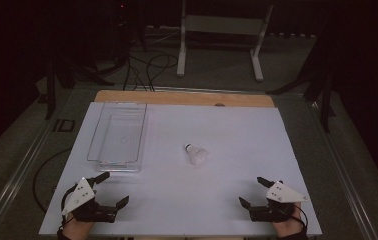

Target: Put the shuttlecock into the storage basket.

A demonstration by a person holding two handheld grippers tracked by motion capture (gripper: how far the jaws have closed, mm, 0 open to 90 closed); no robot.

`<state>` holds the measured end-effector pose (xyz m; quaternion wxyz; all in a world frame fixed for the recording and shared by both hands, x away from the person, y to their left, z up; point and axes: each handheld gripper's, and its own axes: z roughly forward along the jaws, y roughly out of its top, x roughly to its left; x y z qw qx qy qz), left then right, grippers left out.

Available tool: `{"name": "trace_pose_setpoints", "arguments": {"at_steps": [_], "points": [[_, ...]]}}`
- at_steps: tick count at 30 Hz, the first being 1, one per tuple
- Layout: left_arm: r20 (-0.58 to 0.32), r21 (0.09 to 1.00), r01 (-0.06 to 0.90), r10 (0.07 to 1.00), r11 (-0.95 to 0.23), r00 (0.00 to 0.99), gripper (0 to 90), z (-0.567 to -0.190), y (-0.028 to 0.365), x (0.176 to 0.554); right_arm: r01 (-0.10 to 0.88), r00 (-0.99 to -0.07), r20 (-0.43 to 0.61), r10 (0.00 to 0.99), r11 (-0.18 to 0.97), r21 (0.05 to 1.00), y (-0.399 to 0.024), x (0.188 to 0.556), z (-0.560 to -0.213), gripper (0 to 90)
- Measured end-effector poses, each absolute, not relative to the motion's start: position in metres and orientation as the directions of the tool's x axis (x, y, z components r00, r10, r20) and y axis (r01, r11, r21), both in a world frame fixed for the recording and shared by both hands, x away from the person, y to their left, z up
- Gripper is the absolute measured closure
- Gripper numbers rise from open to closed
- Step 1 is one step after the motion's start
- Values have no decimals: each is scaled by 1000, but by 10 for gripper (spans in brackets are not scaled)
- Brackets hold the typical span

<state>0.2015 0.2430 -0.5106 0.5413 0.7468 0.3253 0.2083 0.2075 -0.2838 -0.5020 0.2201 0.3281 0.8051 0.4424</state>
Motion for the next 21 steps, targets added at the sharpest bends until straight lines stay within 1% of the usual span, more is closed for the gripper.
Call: {"name": "trace_pose_setpoints", "arguments": {"at_steps": [6, 8, 11, 13, 21], "points": [[-30, 944, 258, 728, -204, 684, 0, -509, 244, 201, 322, -696, -73, 714, 402, 857, -282, 207, -501, 86], [-68, 946, 275, 724, -172, 686, 0, -509, 245, 201, 318, -691, -84, 718, 406, 857, -281, 206, -501, 86], [-80, 946, 282, 728, -160, 681, 0, -508, 245, 202, 316, -684, -84, 725, 397, 862, -283, 207, -501, 85], [-67, 946, 275, 729, -170, 681, 0, -508, 244, 203, 322, -683, -79, 726, 396, 860, -285, 206, -501, 86], [-66, 945, 274, 714, -181, 697, 0, -508, 242, 203, 311, -675, -90, 733, 393, 865, -285, 202, -496, 85]]}}
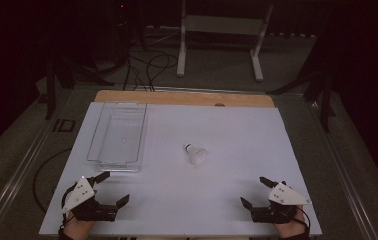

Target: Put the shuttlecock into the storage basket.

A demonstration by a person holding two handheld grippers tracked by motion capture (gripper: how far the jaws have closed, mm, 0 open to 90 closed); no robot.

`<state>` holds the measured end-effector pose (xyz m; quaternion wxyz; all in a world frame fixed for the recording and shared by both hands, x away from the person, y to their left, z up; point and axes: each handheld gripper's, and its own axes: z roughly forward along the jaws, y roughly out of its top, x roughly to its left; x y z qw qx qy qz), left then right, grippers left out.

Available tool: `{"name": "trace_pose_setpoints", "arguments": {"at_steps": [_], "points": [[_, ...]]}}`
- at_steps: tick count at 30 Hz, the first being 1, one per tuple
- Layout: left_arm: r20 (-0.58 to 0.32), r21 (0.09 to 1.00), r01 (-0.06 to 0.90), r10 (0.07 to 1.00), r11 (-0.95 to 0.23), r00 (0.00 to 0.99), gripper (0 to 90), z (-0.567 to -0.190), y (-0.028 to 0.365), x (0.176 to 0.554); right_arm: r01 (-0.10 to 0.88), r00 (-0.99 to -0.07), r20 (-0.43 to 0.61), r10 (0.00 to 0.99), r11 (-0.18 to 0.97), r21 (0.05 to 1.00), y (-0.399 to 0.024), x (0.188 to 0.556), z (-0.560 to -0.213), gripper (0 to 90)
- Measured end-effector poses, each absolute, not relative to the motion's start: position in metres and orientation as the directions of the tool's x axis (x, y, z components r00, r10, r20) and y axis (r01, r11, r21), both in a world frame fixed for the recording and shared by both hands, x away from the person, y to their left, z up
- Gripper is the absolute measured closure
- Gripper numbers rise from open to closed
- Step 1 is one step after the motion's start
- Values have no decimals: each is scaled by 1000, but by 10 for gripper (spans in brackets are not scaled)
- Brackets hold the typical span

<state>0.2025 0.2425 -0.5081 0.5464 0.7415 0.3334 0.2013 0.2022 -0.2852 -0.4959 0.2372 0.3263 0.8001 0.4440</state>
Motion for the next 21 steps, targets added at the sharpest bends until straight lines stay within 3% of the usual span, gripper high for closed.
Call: {"name": "trace_pose_setpoints", "arguments": {"at_steps": [16, 21], "points": [[-71, 946, 274, 715, -173, 695, 0, -509, 243, 202, 305, -652, -117, 749, 400, 864, -285, 198, -473, 75], [-69, 945, 275, 711, -179, 700, 0, -509, 243, 201, 351, -669, -70, 740, 398, 848, -284, 199, -463, 74]]}}
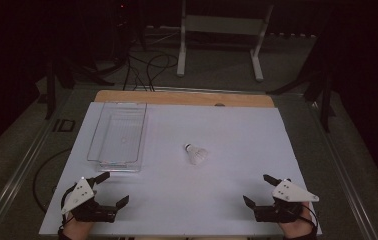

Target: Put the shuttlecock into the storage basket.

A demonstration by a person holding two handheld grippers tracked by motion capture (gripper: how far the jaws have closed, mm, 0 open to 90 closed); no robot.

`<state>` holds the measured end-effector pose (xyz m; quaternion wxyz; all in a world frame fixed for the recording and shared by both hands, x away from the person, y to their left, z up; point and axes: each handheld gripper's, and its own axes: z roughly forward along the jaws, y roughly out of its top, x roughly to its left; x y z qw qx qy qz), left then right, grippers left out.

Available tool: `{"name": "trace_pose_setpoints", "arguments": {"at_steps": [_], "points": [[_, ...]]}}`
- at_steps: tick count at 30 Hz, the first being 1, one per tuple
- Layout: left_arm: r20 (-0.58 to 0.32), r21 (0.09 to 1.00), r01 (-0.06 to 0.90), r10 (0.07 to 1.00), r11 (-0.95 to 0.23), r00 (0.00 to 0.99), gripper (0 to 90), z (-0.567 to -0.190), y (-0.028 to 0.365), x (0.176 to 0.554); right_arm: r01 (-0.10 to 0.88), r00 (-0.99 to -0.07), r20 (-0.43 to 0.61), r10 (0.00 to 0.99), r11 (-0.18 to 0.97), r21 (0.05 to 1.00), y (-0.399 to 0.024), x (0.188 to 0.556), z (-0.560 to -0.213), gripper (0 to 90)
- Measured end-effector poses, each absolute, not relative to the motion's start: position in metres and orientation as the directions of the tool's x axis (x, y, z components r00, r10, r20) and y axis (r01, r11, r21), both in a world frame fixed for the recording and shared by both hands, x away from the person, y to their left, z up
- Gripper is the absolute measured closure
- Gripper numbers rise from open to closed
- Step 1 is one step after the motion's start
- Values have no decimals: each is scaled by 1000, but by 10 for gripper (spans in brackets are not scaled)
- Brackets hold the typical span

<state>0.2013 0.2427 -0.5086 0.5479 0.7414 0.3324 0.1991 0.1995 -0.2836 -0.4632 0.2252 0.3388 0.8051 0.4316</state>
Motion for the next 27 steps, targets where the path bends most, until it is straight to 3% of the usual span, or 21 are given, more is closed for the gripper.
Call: {"name": "trace_pose_setpoints", "arguments": {"at_steps": [18, 27], "points": [[-78, 943, 282, 707, -176, 703, 0, -509, 242, 202, 404, -629, -54, 775, 386, 829, -289, 218, -432, 75], [-81, 943, 283, 704, -174, 705, 0, -509, 242, 202, 375, -650, -115, 751, 448, 811, -277, 228, -420, 75]]}}
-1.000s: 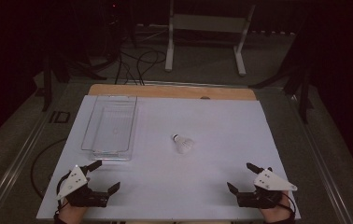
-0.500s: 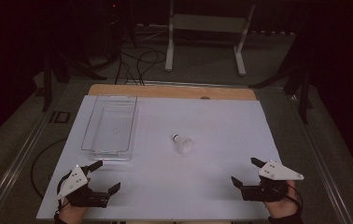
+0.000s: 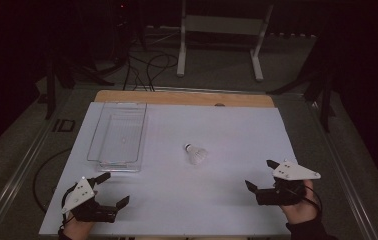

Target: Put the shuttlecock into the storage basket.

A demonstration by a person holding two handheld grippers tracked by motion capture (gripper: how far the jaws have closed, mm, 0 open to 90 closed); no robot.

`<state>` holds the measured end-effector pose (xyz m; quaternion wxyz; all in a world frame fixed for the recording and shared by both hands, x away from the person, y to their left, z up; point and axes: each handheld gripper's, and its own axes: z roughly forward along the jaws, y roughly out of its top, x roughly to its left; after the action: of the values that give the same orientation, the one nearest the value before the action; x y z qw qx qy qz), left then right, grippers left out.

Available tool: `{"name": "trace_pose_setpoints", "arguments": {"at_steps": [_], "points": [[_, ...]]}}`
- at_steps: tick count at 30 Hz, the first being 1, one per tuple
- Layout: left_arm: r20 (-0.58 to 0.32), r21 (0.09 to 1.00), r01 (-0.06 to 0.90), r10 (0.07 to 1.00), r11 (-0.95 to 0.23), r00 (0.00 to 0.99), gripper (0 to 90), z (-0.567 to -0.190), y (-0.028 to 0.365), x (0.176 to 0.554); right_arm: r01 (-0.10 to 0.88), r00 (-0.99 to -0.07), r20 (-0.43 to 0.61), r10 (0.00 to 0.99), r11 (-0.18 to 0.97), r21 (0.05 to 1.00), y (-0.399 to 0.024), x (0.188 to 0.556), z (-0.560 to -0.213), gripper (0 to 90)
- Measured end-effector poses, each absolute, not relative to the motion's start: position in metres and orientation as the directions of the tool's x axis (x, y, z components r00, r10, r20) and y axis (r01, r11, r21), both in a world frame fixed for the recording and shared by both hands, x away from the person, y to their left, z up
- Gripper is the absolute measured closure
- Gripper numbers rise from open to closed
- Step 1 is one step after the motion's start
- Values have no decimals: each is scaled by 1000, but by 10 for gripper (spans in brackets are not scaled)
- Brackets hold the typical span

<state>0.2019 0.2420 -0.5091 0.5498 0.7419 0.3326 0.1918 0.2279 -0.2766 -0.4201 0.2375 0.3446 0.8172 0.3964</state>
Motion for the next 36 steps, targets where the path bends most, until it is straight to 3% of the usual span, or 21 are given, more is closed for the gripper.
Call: {"name": "trace_pose_setpoints", "arguments": {"at_steps": [36], "points": [[-86, 942, 286, 696, -176, 713, 0, -509, 241, 202, 465, -713, -98, 694, 573, 675, -224, 272, -413, 75]]}}
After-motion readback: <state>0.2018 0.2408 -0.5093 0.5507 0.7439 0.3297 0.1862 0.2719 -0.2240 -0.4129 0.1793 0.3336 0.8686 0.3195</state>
